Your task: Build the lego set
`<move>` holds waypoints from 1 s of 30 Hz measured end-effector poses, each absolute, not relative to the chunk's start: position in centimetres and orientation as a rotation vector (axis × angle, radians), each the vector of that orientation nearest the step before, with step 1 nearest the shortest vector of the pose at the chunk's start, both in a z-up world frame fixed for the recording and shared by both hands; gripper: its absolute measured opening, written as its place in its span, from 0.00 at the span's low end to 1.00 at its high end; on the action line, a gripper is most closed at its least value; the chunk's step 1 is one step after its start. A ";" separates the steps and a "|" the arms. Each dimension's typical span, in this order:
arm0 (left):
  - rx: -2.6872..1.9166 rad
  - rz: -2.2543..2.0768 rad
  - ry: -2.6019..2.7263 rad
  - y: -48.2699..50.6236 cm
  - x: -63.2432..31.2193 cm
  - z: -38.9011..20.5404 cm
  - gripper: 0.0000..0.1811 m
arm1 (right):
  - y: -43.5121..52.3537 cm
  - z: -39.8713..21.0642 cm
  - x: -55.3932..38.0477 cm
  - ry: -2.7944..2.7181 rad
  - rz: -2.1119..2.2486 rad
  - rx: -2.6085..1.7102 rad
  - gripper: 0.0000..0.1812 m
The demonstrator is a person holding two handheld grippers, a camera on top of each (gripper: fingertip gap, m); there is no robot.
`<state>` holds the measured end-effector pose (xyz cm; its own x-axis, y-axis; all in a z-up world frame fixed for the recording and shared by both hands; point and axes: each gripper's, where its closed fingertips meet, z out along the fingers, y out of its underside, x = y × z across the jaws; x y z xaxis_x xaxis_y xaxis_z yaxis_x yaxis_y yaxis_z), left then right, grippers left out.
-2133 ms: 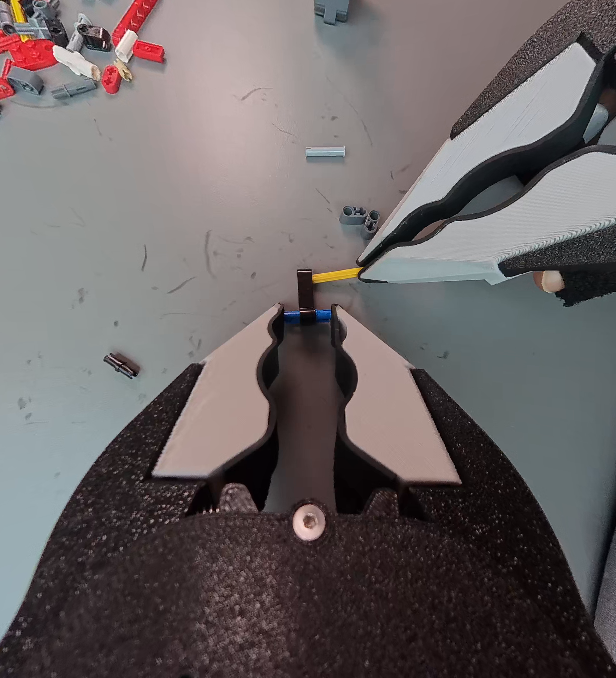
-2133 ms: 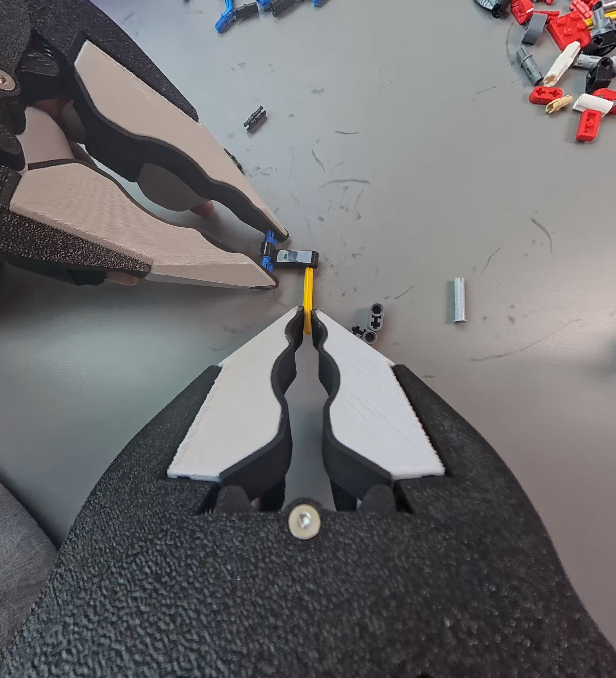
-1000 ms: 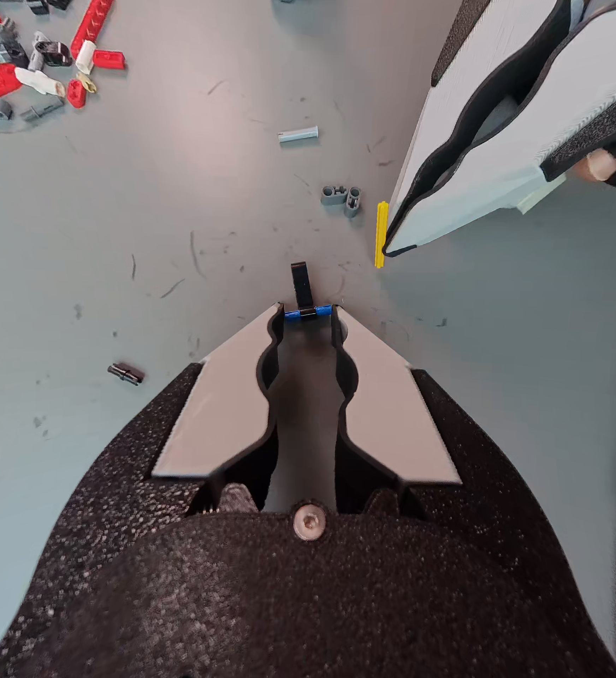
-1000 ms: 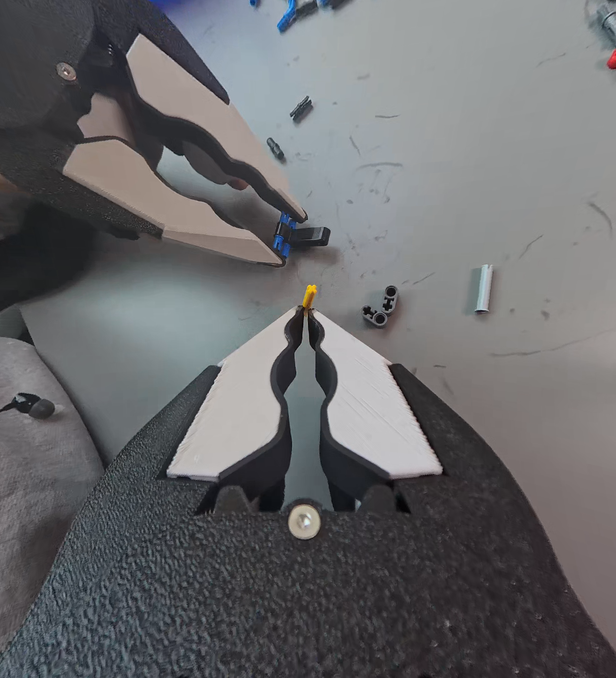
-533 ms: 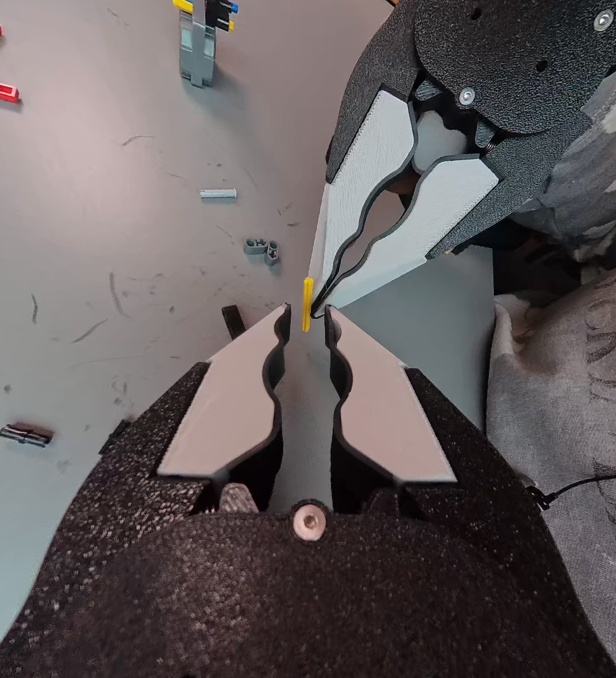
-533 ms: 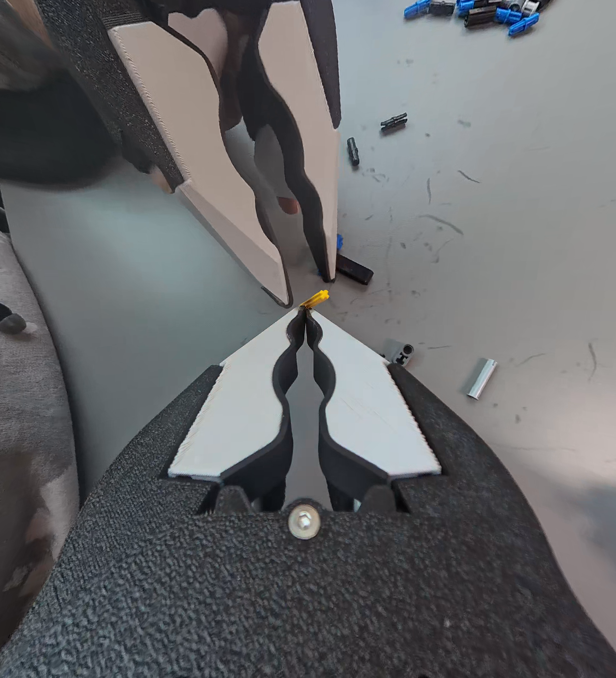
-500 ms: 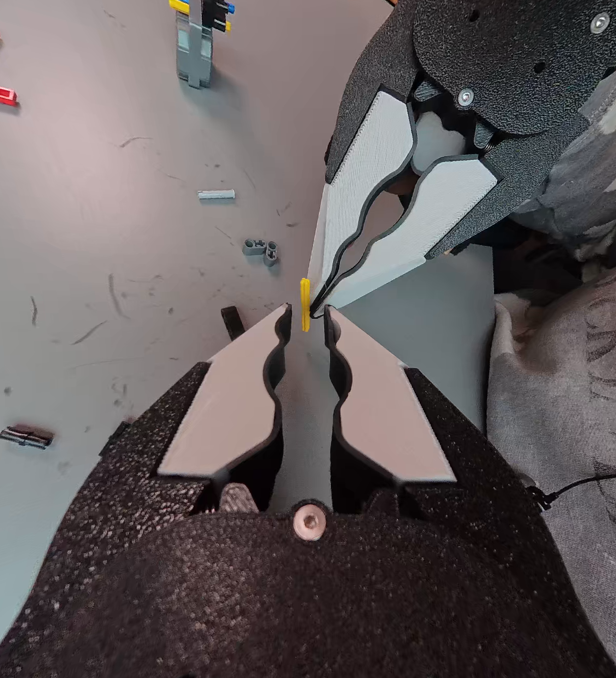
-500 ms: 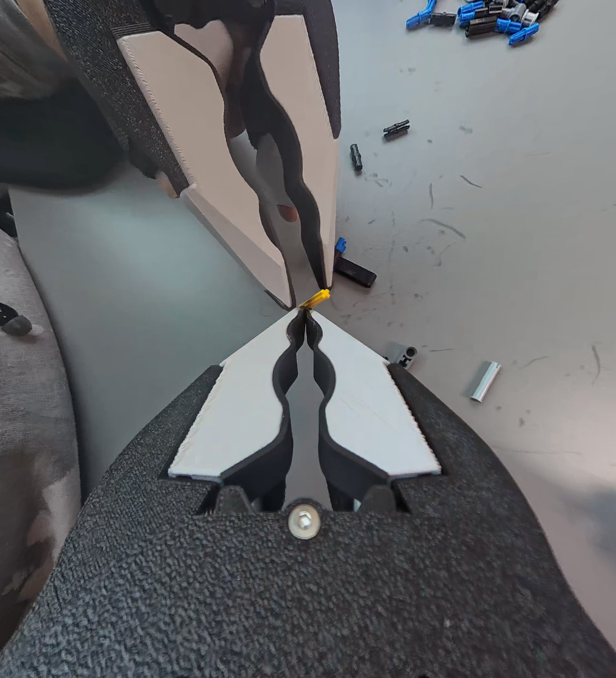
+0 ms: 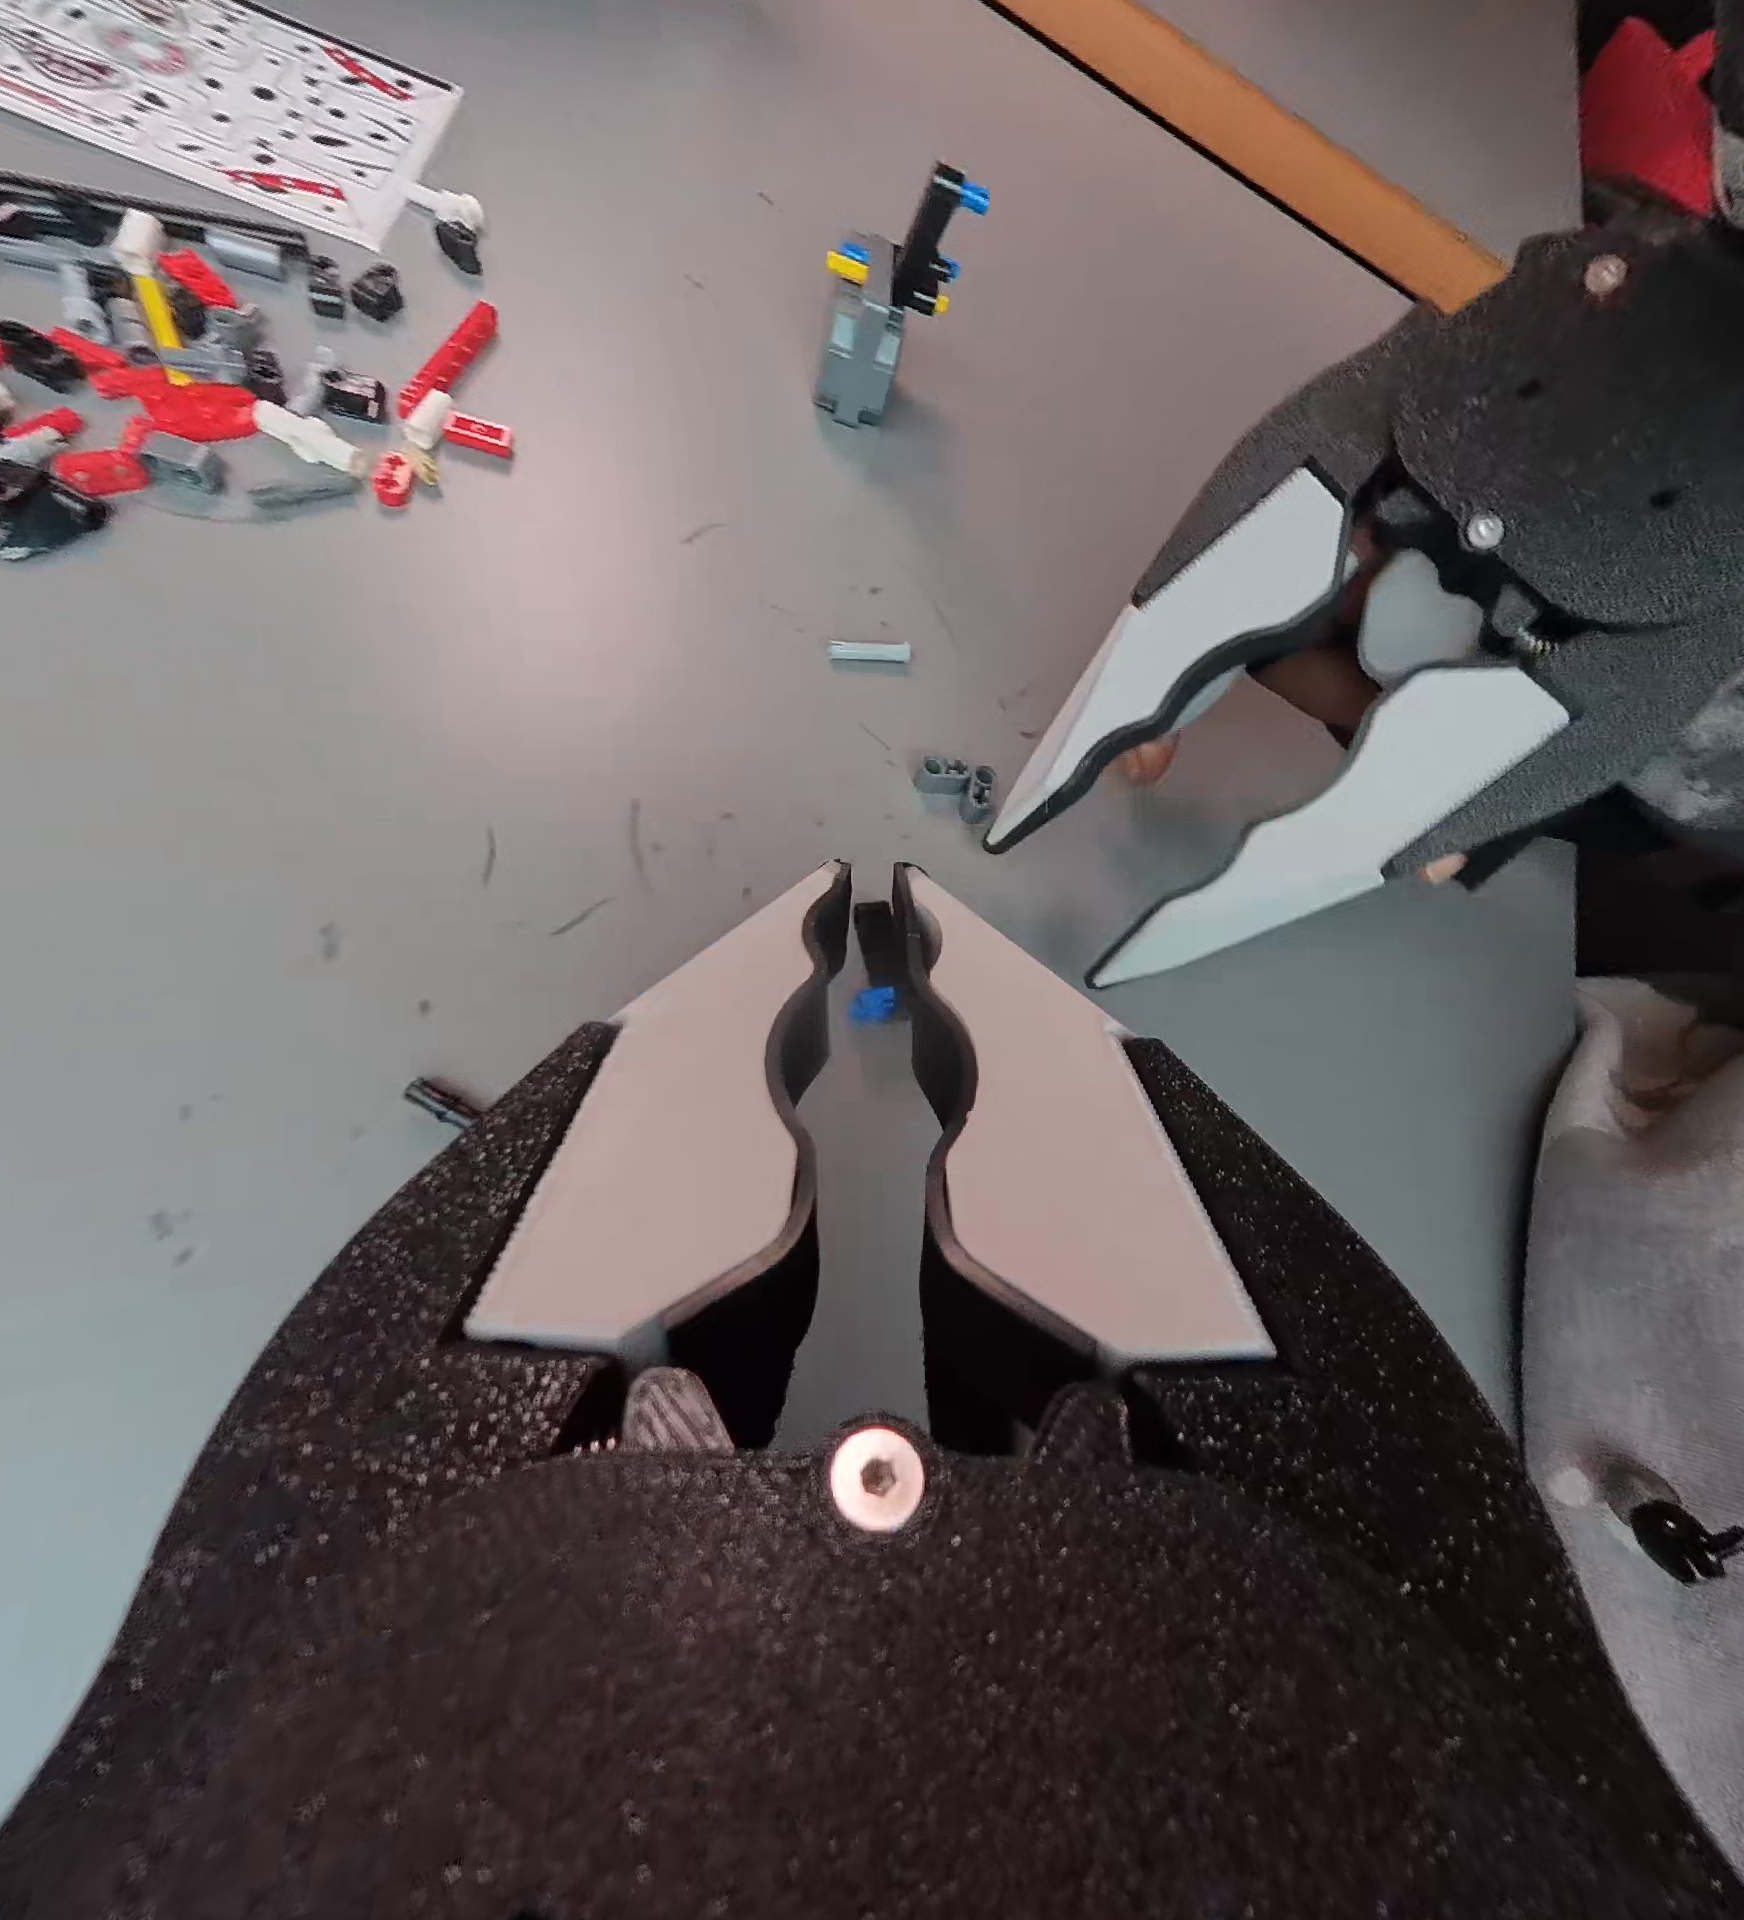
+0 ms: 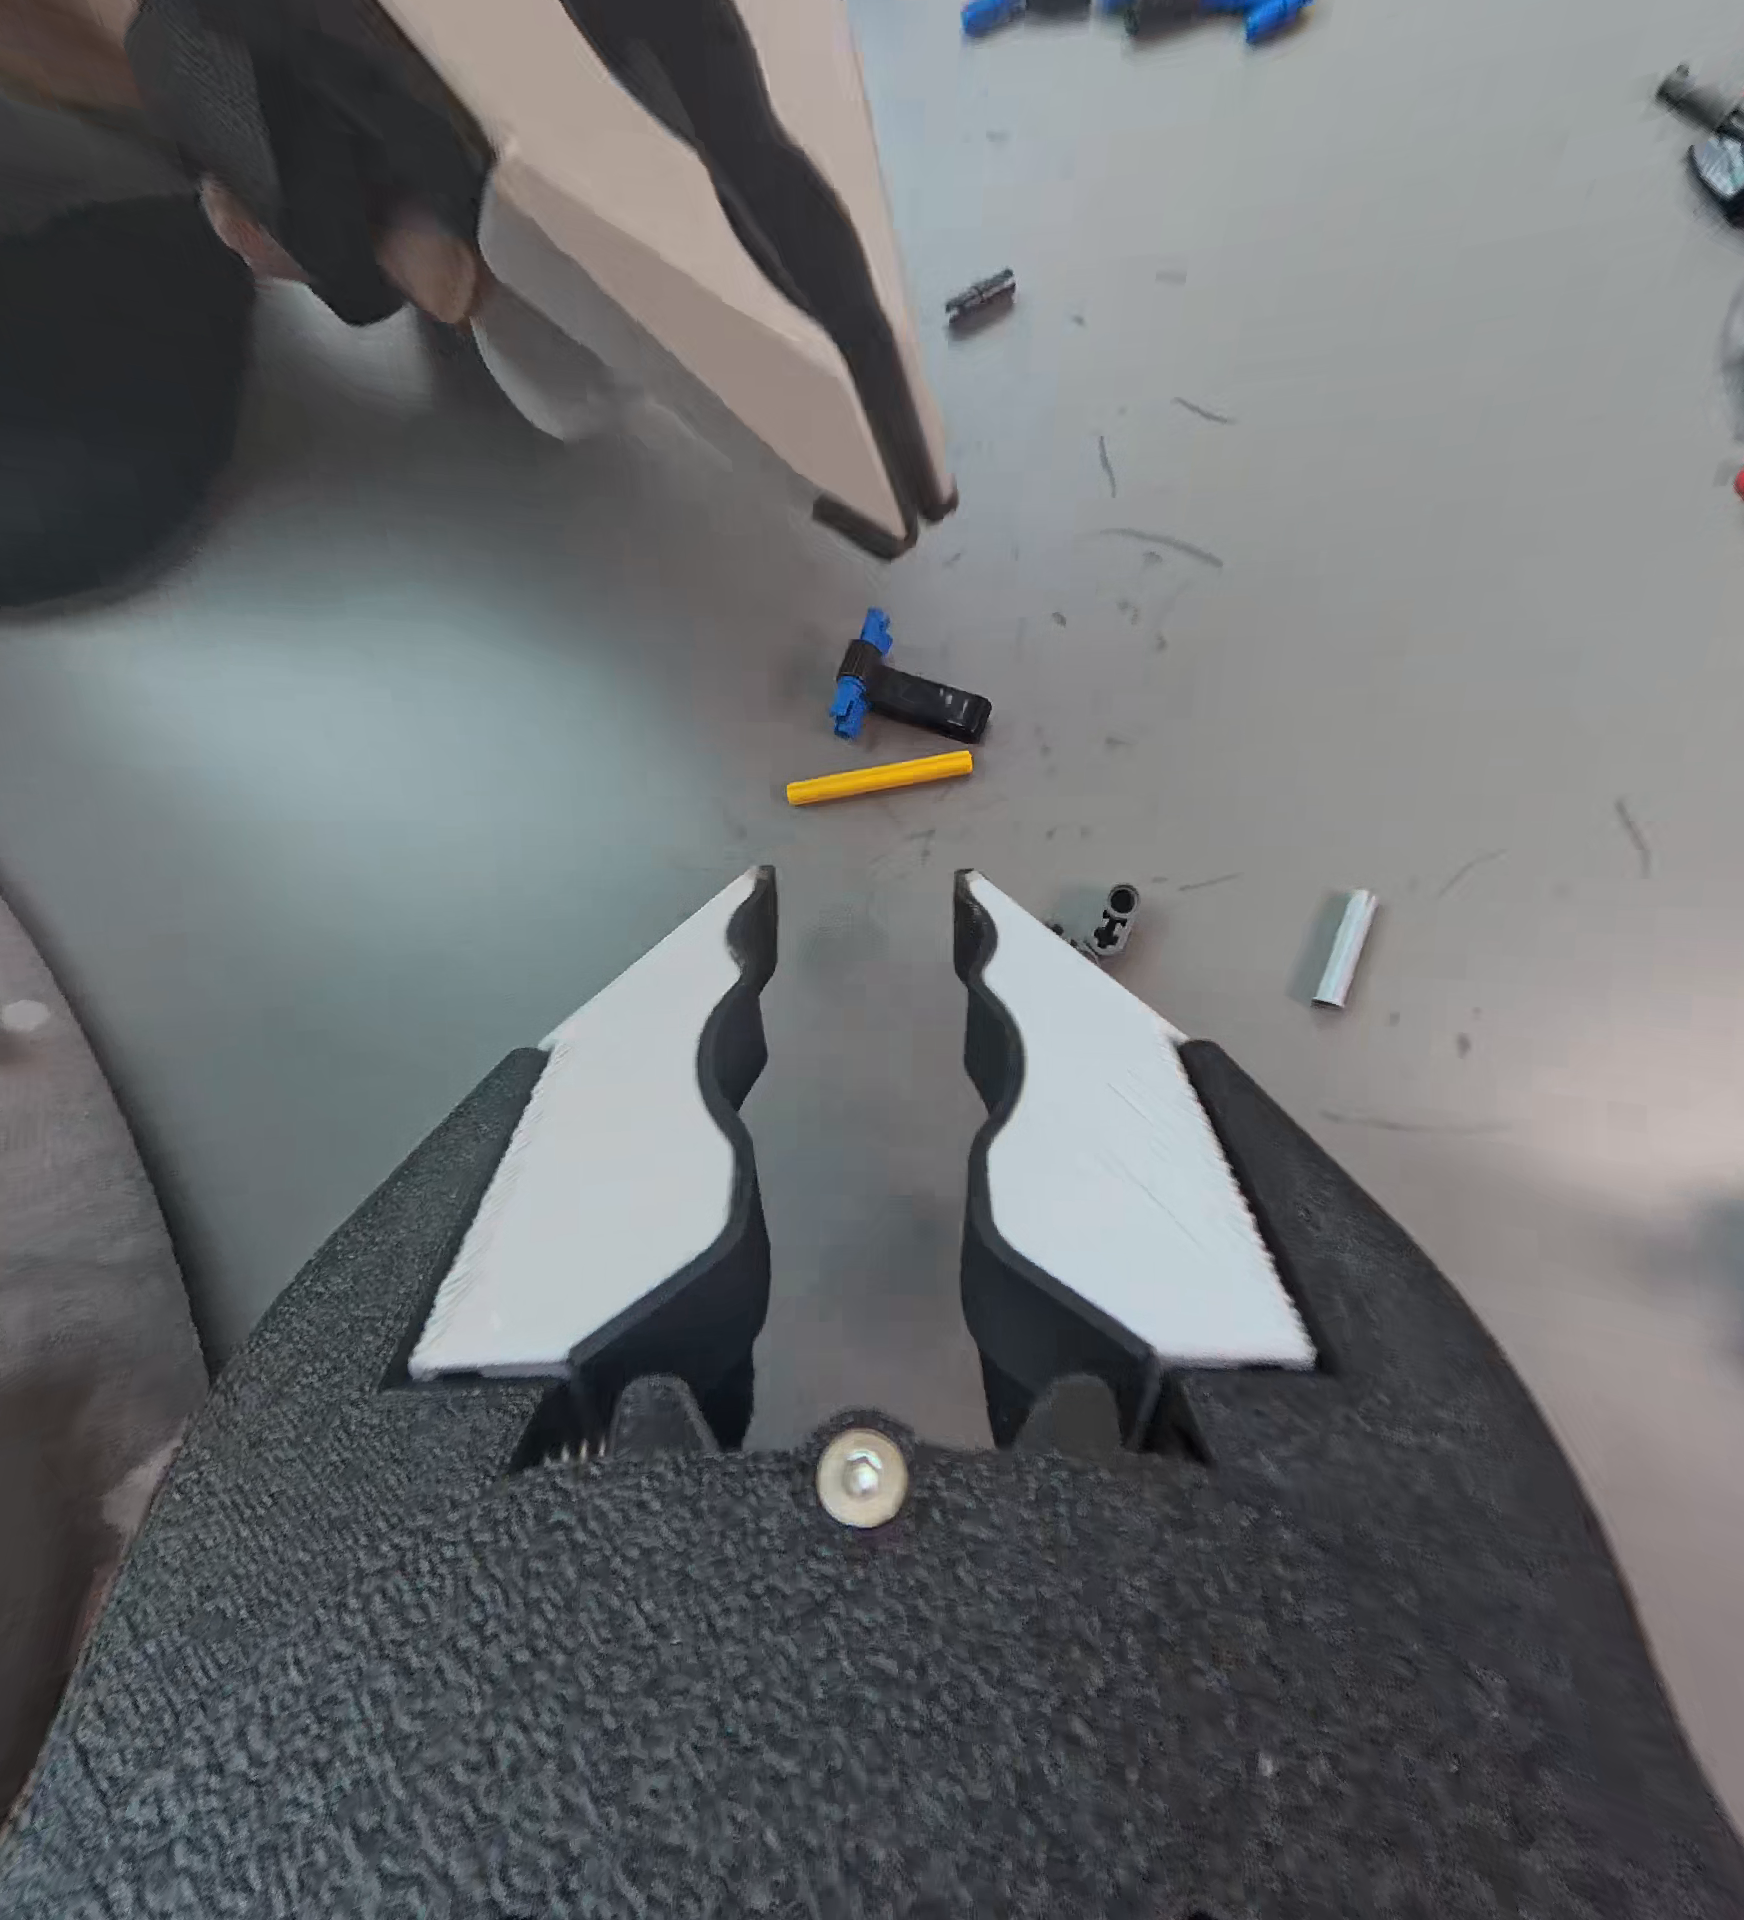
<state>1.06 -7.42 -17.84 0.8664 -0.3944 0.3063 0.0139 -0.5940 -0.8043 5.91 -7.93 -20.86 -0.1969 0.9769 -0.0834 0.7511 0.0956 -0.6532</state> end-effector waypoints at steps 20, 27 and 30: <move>-2.094 -0.509 0.182 -6.9 -0.9 -17.0 0.10 | -5.5 -21.8 4.6 -2.084 0.645 -1.623 0.00; -2.091 -0.494 0.166 -6.8 -1.2 -17.0 0.10 | -3.4 -20.9 2.5 -1.915 0.649 -1.790 0.19; -2.090 -0.488 0.167 -6.8 -1.3 -17.0 0.10 | -2.7 -21.4 1.5 -1.896 0.604 -1.845 0.20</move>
<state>-1.26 -6.82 -16.99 0.9111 -0.3060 0.2762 0.0728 -0.5401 -0.8384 1.49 -2.70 -21.37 -0.0268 0.9996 0.0010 0.8150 0.0224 -0.5790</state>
